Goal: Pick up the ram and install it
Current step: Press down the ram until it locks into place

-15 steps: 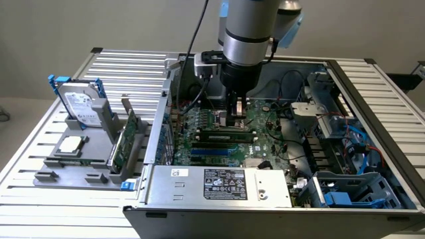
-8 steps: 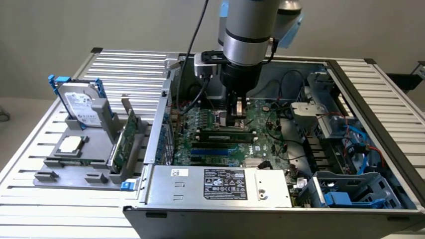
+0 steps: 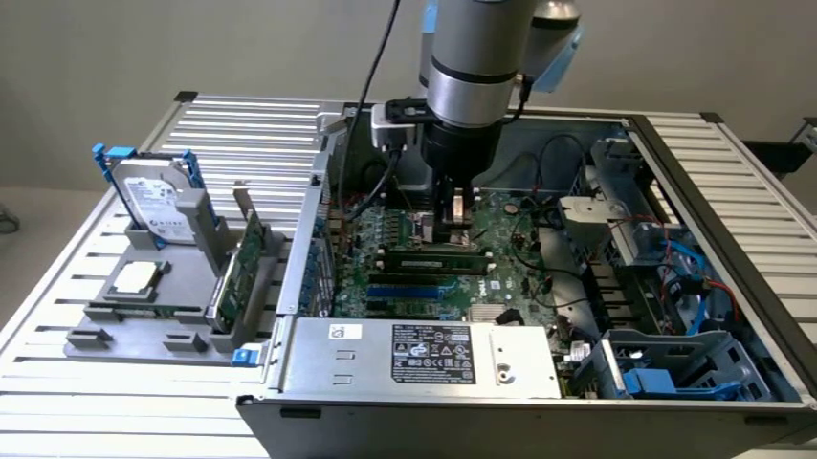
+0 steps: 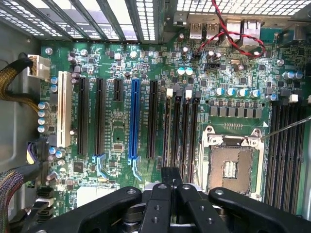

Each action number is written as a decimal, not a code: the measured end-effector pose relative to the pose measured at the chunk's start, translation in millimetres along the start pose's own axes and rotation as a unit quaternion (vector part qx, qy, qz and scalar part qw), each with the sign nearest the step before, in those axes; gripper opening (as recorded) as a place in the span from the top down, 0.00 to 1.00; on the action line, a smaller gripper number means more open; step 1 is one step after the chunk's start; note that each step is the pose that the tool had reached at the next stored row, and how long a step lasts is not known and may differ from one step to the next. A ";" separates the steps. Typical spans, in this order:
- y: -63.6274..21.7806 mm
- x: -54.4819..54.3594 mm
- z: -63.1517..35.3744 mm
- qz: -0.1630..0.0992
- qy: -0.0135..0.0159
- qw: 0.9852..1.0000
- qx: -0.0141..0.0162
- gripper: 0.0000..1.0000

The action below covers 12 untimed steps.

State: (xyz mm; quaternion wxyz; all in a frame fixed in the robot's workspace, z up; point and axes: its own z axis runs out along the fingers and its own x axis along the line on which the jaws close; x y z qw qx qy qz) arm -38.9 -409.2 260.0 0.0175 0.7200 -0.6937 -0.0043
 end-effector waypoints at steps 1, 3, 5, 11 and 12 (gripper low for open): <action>0.2 0.0 1.0 0.000 0.000 1.000 0.000 0.89; 0.4 -0.1 3.1 0.000 0.000 1.000 0.000 0.89; 0.9 -0.2 6.1 0.000 0.000 1.000 0.000 0.89; 2.7 -0.4 16.4 0.000 0.001 1.000 -0.001 0.89; 2.8 -0.4 17.6 0.000 0.001 1.000 -0.001 0.89</action>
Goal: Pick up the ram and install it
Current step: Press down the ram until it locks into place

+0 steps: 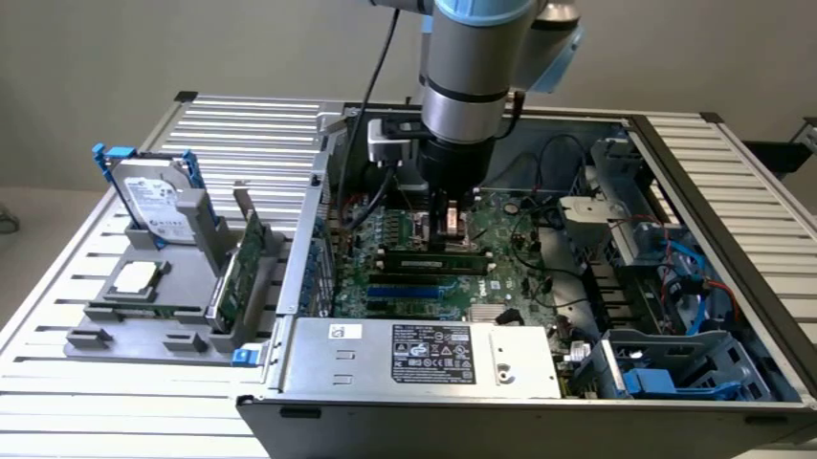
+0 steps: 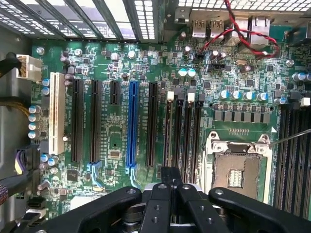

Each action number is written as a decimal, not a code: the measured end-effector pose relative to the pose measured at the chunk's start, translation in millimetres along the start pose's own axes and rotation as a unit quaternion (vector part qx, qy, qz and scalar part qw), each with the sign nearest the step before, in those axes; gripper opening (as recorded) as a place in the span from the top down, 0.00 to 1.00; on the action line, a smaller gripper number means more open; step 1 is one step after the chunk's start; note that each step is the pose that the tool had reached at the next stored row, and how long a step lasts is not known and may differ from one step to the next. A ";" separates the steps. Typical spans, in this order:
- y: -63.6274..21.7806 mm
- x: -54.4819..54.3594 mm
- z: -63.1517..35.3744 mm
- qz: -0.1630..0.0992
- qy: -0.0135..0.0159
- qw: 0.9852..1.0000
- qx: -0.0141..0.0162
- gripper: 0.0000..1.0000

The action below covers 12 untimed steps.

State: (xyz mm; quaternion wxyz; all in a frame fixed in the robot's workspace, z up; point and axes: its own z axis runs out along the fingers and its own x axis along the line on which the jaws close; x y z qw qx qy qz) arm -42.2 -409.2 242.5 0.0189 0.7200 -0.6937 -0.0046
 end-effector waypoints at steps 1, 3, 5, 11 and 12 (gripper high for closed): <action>0.1 0.0 0.9 0.000 0.000 1.000 -0.001 0.89; 0.2 -0.1 2.3 0.000 0.000 1.000 -0.004 0.89; 0.3 -0.1 3.5 0.000 0.000 1.000 -0.007 0.89; 0.2 -0.2 6.8 0.000 0.000 1.000 -0.009 0.89; 0.2 -0.2 7.2 0.000 0.000 1.000 -0.009 0.89</action>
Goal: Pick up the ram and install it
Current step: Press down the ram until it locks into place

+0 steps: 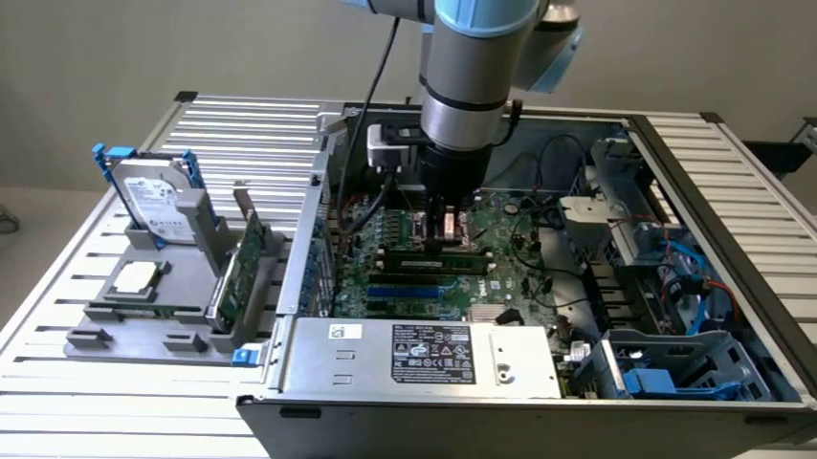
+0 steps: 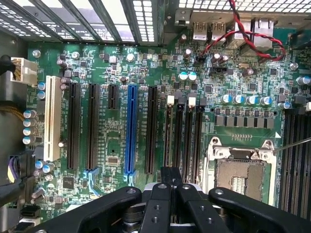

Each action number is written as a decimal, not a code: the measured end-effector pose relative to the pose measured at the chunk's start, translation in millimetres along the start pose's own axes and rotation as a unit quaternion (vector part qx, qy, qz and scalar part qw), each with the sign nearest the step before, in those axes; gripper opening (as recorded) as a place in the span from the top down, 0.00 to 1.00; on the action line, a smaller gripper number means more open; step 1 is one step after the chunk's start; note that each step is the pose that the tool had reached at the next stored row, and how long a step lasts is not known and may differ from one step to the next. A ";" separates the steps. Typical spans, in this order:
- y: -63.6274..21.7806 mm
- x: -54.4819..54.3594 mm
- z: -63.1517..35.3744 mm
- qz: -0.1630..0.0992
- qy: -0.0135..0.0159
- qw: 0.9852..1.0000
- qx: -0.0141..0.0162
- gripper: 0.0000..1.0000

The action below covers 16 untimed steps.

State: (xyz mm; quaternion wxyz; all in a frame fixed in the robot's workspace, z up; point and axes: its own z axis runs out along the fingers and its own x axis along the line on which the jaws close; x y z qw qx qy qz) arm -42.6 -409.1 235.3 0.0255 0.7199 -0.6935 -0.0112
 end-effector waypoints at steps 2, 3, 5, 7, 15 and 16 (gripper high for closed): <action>0.0 0.0 0.7 0.000 0.000 1.000 0.000 0.89; -0.1 -0.1 1.1 0.000 0.000 1.000 0.000 0.89; 0.0 -0.1 1.9 0.000 0.000 1.000 0.000 0.89; -0.1 -0.1 2.9 0.000 0.000 1.000 0.000 0.89; 0.0 -0.3 7.0 0.000 0.000 1.000 0.000 0.89; 0.0 -0.3 7.6 0.000 0.000 1.000 0.000 0.89</action>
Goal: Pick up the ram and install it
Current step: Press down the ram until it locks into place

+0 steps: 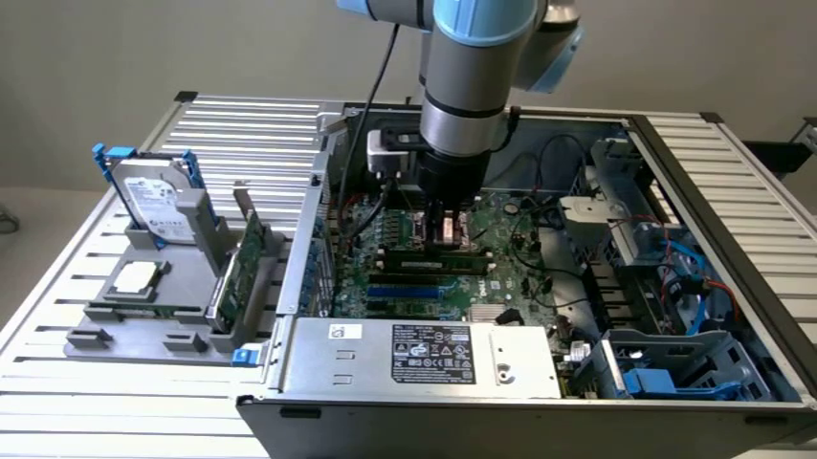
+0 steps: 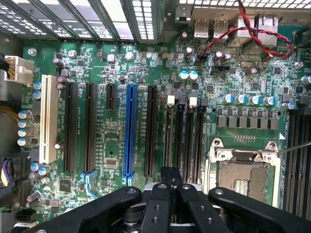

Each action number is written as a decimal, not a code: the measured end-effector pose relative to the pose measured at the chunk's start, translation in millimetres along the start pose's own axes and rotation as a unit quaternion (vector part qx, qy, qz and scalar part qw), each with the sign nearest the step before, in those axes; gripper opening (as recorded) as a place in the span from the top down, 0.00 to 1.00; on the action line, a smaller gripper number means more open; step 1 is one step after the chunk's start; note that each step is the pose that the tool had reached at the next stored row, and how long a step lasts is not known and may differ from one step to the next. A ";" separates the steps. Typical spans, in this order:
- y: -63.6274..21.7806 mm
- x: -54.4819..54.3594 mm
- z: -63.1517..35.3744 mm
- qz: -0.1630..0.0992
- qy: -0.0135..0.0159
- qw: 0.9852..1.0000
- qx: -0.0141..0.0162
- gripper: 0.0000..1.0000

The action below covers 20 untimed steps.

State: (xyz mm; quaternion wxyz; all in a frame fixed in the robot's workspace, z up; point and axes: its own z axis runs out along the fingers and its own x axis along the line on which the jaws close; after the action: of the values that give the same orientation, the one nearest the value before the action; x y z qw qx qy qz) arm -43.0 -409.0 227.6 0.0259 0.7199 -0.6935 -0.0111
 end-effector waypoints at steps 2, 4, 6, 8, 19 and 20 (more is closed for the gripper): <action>-0.1 -0.1 1.7 0.000 0.000 1.000 0.000 0.89; -0.1 -0.2 3.0 0.000 0.000 1.000 0.000 0.89; -0.1 -0.2 3.4 0.000 0.000 1.000 0.000 0.89; -0.1 -0.3 2.9 0.000 -0.001 1.000 0.000 0.89; -7.7 0.6 -25.5 0.000 0.000 1.000 -0.002 0.89; -10.1 0.7 -26.2 0.000 -0.001 1.000 -0.002 0.89</action>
State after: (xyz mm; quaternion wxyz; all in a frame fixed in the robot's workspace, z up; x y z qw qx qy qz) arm -31.5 -408.7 253.3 0.0270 0.7201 -0.6932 -0.0129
